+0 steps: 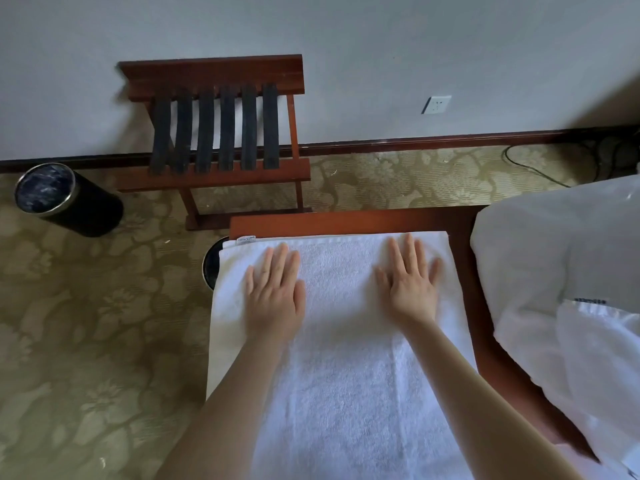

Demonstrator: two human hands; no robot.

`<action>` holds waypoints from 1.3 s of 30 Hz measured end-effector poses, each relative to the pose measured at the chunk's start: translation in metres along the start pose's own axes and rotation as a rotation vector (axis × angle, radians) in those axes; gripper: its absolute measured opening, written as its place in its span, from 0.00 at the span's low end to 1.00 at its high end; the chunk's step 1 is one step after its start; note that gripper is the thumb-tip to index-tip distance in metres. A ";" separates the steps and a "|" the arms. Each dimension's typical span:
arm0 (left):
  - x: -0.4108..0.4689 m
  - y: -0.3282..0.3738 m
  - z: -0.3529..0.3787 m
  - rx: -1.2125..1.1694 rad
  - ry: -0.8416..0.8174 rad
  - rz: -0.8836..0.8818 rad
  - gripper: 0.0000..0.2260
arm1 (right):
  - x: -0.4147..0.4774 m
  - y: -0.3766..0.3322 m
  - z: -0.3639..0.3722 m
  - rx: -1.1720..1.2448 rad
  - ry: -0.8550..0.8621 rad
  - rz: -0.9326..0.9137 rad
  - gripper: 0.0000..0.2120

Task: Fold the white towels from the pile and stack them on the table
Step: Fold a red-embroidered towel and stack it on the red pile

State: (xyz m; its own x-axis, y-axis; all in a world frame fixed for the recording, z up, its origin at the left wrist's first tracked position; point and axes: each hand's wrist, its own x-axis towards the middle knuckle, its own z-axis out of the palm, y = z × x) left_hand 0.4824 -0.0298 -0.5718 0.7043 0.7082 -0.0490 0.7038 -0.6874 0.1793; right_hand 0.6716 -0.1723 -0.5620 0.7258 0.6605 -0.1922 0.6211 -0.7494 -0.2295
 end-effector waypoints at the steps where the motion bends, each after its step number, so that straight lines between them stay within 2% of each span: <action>1: 0.000 0.000 0.001 0.004 0.010 0.003 0.24 | 0.001 -0.008 -0.001 0.018 0.025 -0.030 0.27; 4: 0.002 -0.001 0.003 -0.009 0.049 0.003 0.24 | 0.009 -0.036 -0.001 0.076 0.104 -0.219 0.25; 5: 0.002 -0.001 0.004 -0.015 0.057 0.003 0.24 | 0.012 -0.040 0.000 0.085 0.083 -0.228 0.25; 7: 0.002 -0.002 0.005 -0.015 0.072 0.011 0.23 | 0.015 -0.039 0.006 0.032 0.021 -0.164 0.26; 10: 0.006 -0.002 0.000 -0.058 0.100 0.038 0.22 | 0.014 -0.034 0.010 -0.065 0.026 -0.107 0.29; 13: 0.018 -0.010 -0.012 -0.135 0.244 0.004 0.17 | 0.013 -0.049 0.007 0.003 0.042 -0.101 0.26; 15: 0.028 -0.022 -0.025 -0.152 0.314 -0.159 0.14 | 0.010 -0.068 0.003 0.048 0.073 -0.180 0.24; 16: 0.034 -0.028 -0.032 -0.179 0.290 -0.276 0.14 | 0.008 -0.078 0.001 0.068 0.094 -0.235 0.23; 18: 0.047 -0.046 -0.042 -0.295 0.129 -0.523 0.16 | 0.007 -0.102 -0.001 0.106 0.119 -0.333 0.20; 20: 0.058 -0.066 -0.047 -0.578 0.007 -0.745 0.16 | 0.013 -0.127 -0.004 0.148 0.083 -0.415 0.18; 22: 0.060 -0.077 -0.052 -0.871 -0.034 -0.858 0.10 | 0.024 -0.151 -0.005 0.182 0.017 -0.478 0.16; 24: 0.057 -0.081 -0.052 -0.871 -0.027 -0.832 0.03 | 0.037 -0.171 -0.005 0.196 -0.034 -0.503 0.15; 28: 0.048 -0.088 -0.042 -0.624 0.114 -0.603 0.04 | 0.056 -0.199 0.000 0.164 -0.126 -0.535 0.13; 29: 0.047 -0.090 -0.039 -0.618 0.115 -0.565 0.04 | 0.059 -0.202 0.002 0.152 -0.148 -0.539 0.12; 33: 0.051 -0.096 -0.034 -0.738 0.035 -0.589 0.05 | 0.065 -0.209 0.005 0.124 -0.229 -0.554 0.12; 34: 0.051 -0.096 -0.035 -0.733 0.077 -0.538 0.05 | 0.066 -0.210 0.005 0.125 -0.240 -0.556 0.11; 37: 0.047 -0.094 -0.038 -0.691 0.336 -0.393 0.05 | 0.066 -0.207 0.008 0.174 -0.233 -0.538 0.08; 39: 0.051 -0.094 -0.039 -0.703 0.392 -0.342 0.04 | 0.066 -0.205 0.010 0.210 -0.217 -0.513 0.08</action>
State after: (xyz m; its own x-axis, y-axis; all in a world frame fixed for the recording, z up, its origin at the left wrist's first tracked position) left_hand 0.4484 0.0770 -0.5527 0.2912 0.9507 0.1069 0.5588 -0.2598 0.7875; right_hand 0.5894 0.0259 -0.5368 0.2578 0.9468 -0.1925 0.7885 -0.3213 -0.5245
